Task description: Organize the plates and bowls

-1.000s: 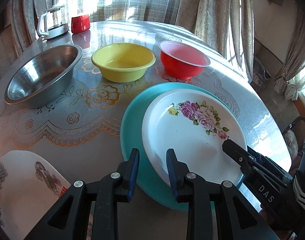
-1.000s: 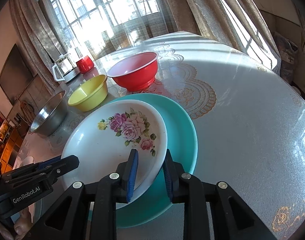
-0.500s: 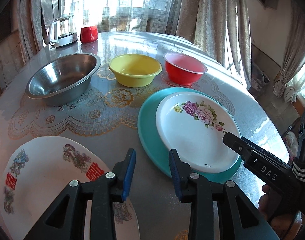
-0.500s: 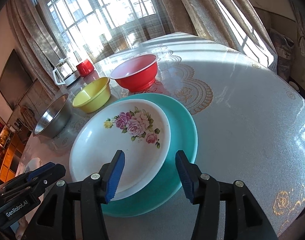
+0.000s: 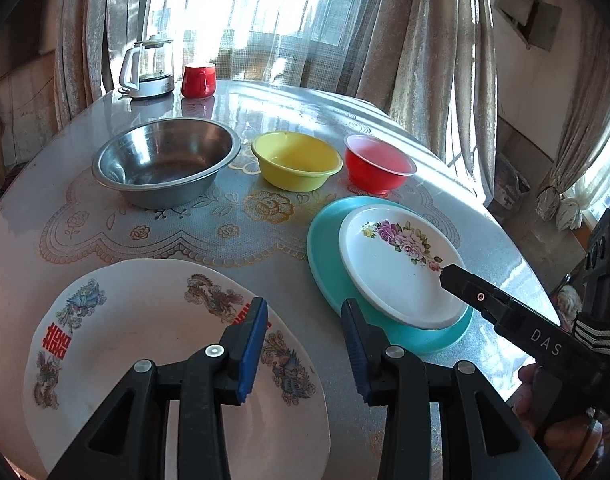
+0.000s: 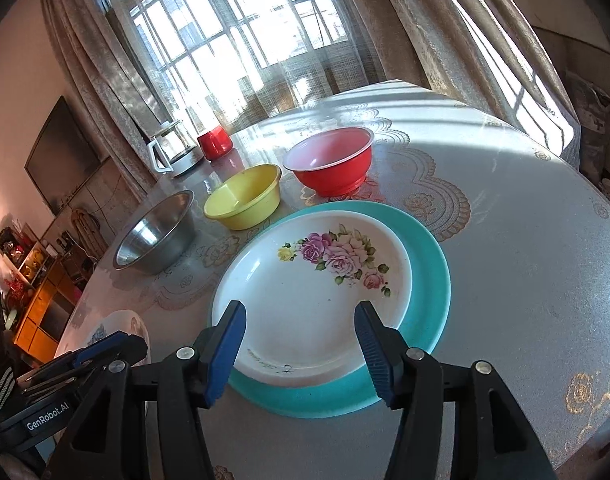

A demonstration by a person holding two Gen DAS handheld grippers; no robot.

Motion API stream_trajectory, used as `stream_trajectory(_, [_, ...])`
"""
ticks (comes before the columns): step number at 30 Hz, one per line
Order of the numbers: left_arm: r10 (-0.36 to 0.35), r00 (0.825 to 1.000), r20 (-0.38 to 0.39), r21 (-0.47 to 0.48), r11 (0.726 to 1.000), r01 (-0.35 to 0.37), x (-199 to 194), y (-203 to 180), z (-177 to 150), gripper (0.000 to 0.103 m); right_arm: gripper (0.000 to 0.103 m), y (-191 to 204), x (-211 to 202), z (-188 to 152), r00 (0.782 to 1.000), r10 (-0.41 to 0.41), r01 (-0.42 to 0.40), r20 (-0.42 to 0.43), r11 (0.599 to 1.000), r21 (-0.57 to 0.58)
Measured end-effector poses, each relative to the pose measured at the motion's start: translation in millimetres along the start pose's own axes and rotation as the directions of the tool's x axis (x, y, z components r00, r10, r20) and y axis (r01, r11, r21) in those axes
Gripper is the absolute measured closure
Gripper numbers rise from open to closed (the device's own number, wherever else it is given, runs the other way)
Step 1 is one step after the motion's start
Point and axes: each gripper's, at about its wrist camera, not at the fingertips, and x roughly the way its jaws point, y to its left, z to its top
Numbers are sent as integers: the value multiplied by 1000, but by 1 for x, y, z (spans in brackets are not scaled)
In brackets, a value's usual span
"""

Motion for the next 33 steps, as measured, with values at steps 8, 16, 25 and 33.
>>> stream_trajectory(8, [29,999,44,-95,995,-25,-26,47,-7,58,45,28,9,-8,975,208,-211,-78,977,-24])
stream_trajectory(16, [127,990,61,-242,964,-109,-54,121,-20,59,45,66,41,-31,906,359,-371,-223,929,-13])
stream_trajectory(25, [112,989,99,-330,941,-74,-72,180,-49,61,62,89,65,-53,877,367,-396,-310,918,-33])
stream_trajectory(33, [36,998,60,-286,958,-17,-54,171,-66,67,73,91,68,-59,859,402,-434,-318,901,-33])
